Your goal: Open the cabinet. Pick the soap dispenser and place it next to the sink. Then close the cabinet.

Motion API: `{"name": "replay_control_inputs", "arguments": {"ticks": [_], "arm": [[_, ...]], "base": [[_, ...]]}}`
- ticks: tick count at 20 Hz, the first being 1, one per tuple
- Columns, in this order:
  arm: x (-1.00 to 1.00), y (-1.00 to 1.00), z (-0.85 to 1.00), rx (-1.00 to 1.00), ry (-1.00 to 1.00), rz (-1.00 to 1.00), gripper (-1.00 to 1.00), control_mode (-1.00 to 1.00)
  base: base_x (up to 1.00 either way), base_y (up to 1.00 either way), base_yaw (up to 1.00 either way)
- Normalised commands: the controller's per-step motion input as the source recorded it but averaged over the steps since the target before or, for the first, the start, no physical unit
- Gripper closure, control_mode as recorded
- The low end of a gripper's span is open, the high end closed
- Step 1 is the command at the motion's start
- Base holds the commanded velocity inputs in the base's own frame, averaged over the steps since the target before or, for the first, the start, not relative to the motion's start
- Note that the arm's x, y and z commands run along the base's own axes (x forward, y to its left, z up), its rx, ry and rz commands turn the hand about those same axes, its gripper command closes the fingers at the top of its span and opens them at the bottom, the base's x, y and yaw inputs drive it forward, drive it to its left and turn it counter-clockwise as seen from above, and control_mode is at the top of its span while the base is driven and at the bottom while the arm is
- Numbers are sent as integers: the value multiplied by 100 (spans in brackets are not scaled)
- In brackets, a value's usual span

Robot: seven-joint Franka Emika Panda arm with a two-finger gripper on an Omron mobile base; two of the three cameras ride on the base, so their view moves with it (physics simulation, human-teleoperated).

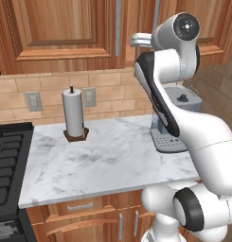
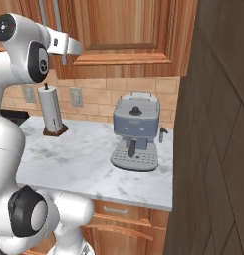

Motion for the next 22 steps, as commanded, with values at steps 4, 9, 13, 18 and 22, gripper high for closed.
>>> {"name": "replay_control_inputs", "arguments": {"ticks": [4,9,13,18,22], "arm": [[-48,-28,2,7,0,2,100,-100],[-52,-37,0,7,0,5,100,-100],[-46,-43,0,7,2,5,100,-100],[-44,-46,0,6,3,6,100,-100],[-42,-47,0,4,5,5,100,-100]], "base": [[0,0,0],[0,0,0],[0,0,0],[0,0,0],[0,0,0]]}}
